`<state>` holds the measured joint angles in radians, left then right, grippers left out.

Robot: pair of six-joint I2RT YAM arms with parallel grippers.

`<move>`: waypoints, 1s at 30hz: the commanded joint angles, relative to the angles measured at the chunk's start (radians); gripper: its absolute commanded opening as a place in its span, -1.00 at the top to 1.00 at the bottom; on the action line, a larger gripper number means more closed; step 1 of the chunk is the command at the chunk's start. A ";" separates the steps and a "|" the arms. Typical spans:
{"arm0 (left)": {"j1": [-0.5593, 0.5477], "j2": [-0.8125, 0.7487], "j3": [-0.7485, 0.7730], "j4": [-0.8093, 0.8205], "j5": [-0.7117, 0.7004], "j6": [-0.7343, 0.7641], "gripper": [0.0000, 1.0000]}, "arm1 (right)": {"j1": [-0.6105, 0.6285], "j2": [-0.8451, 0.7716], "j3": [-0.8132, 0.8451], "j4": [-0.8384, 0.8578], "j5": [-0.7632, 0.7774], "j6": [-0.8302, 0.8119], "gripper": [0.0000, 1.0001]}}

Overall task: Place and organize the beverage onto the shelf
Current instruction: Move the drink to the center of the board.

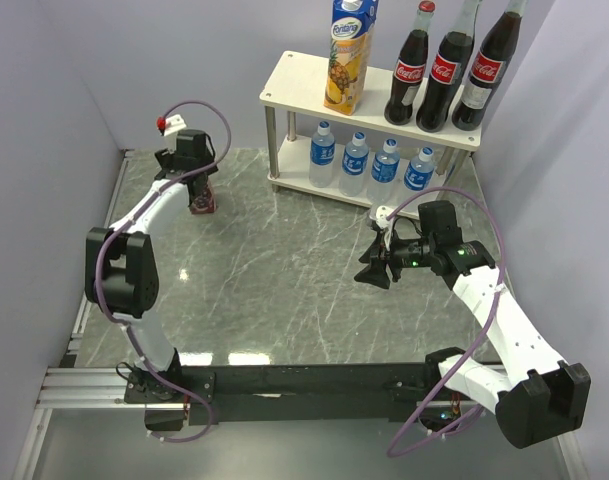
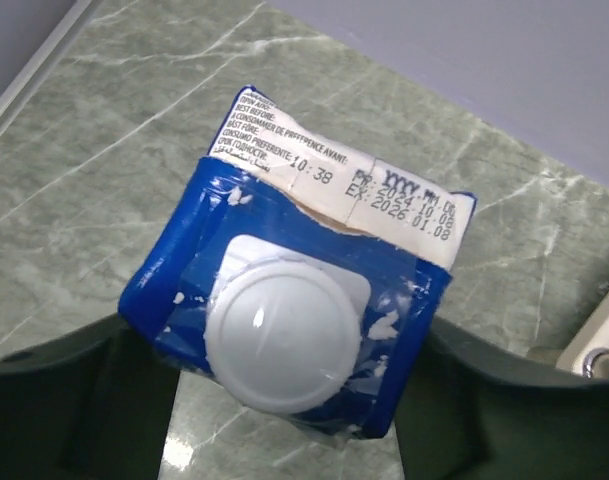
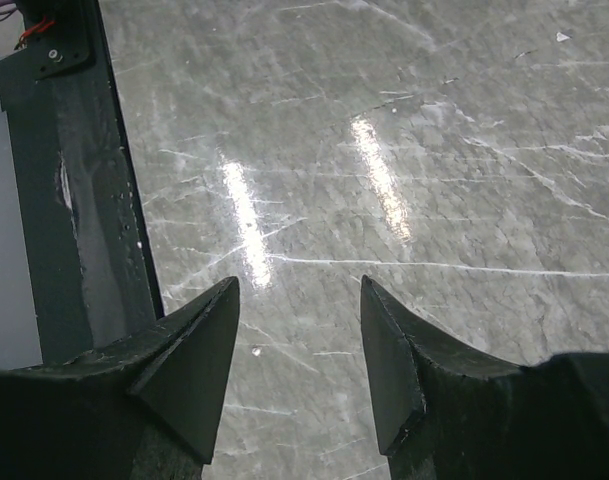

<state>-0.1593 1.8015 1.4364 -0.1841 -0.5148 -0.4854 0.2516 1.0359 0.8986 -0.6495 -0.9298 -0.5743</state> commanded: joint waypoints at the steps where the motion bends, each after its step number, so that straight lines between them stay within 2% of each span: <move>1: -0.005 -0.068 -0.065 0.133 0.158 0.138 -0.28 | -0.003 -0.010 0.045 -0.004 -0.014 -0.009 -0.18; 2: -0.005 -0.089 -0.091 0.162 0.229 0.178 0.01 | -0.003 -0.011 0.045 -0.002 -0.012 -0.007 -0.18; 3: -0.005 -0.138 -0.120 0.176 0.281 0.206 0.09 | -0.003 -0.013 0.045 -0.002 -0.014 -0.007 -0.18; 7: -0.023 -0.284 -0.289 0.300 0.513 0.295 0.17 | -0.003 -0.016 0.048 -0.007 -0.010 -0.013 -0.18; 8: -0.029 -0.306 -0.303 0.292 0.591 0.303 0.19 | -0.003 -0.016 0.046 -0.009 -0.010 -0.016 -0.18; 14: -0.127 -0.418 -0.340 0.158 0.856 0.357 0.21 | -0.005 -0.017 0.048 -0.010 -0.009 -0.021 -0.18; 17: -0.242 -0.453 -0.378 0.176 1.008 0.357 0.21 | -0.005 -0.016 0.048 -0.010 -0.010 -0.025 -0.18; 18: -0.243 -0.458 -0.389 0.208 1.022 0.354 0.21 | -0.005 -0.016 0.046 -0.010 -0.012 -0.024 -0.18; 20: -0.333 -0.462 -0.416 0.233 1.020 0.350 0.19 | -0.005 -0.017 0.042 -0.006 -0.010 -0.029 -0.18; 24: -0.498 -0.433 -0.432 0.271 0.925 0.361 0.15 | -0.005 -0.022 0.020 0.005 -0.011 -0.048 -0.18; 28: -0.608 -0.392 -0.439 0.281 0.790 0.395 0.03 | -0.005 -0.020 0.011 0.016 -0.001 -0.064 -0.19; 30: -0.644 -0.375 -0.445 0.291 0.734 0.390 -0.16 | -0.003 -0.014 0.010 0.016 0.003 -0.065 -0.20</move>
<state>-0.7570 1.4197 0.9867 -0.0116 0.2367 -0.0597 0.2508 1.0359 0.8982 -0.6518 -0.9272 -0.6155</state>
